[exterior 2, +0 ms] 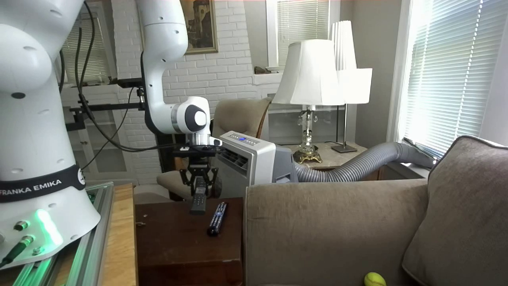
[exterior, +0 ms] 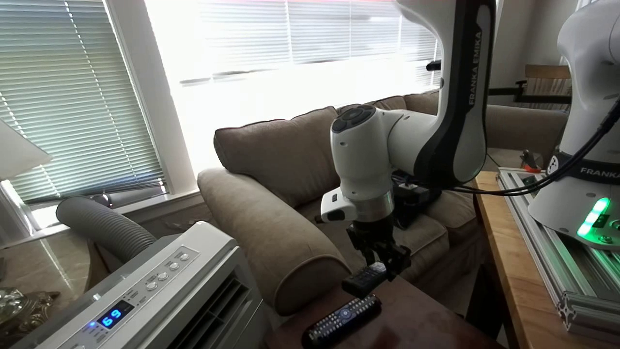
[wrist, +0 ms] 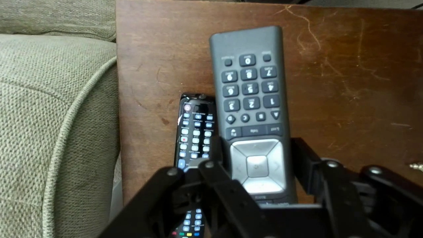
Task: Put the remote on the side table
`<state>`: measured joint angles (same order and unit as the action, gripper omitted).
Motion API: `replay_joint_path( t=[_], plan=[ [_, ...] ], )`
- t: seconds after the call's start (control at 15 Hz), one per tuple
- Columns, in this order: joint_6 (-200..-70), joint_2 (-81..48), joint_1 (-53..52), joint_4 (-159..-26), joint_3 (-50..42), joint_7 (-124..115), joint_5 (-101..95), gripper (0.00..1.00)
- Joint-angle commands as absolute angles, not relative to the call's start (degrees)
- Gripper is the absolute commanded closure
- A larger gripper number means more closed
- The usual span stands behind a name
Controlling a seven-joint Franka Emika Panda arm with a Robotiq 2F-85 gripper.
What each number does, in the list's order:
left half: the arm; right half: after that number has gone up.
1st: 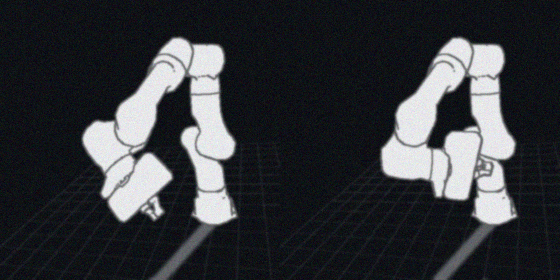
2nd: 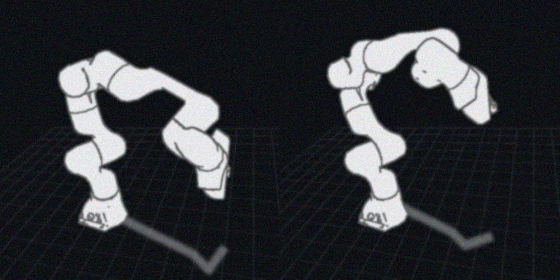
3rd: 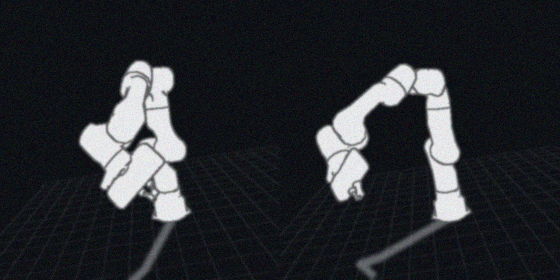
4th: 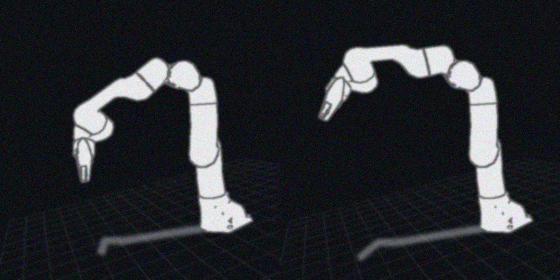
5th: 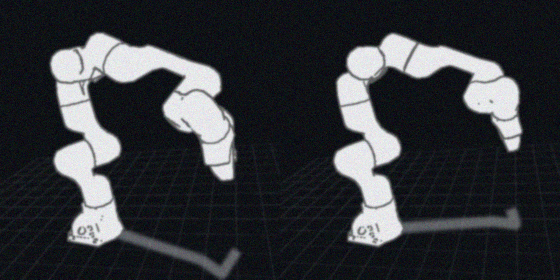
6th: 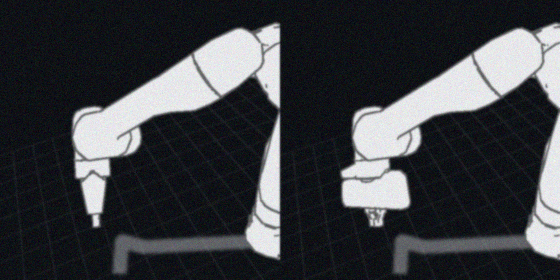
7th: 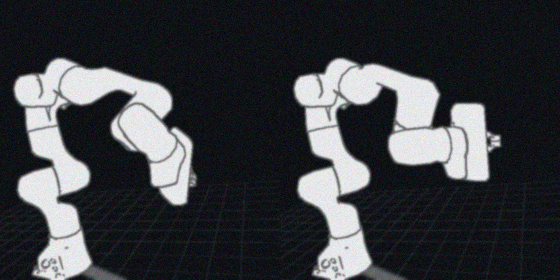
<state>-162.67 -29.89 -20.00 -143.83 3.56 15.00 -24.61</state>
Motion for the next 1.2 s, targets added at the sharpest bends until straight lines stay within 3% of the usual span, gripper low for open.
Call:
replay_joint_path(
  t=[0.0,0.2,0.33,0.4,0.53,0.6,1.13],
  plan=[
    [-163.94,-37.69,-25.73,-137.38,0.94,9.22,-27.74,0.70],
    [-163.51,-42.27,-28.85,-133.78,1.25,7.22,-26.49,0.70],
    [-160.43,-43.09,-23.73,-133.10,7.82,13.91,-24.22,0.70],
    [-162.46,-41.61,-26.96,-134.77,4.06,9.94,-25.68,0.45],
    [-161.85,-42.97,-25.62,-133.90,6.66,11.09,-25.24,0.45],
    [-161.73,-43.09,-25.18,-133.77,7.04,11.47,-25.19,0.70],
    [-160.04,-43.24,-38.86,-132.68,-3.83,-2.81,-26.76,0.70]
  ],
)
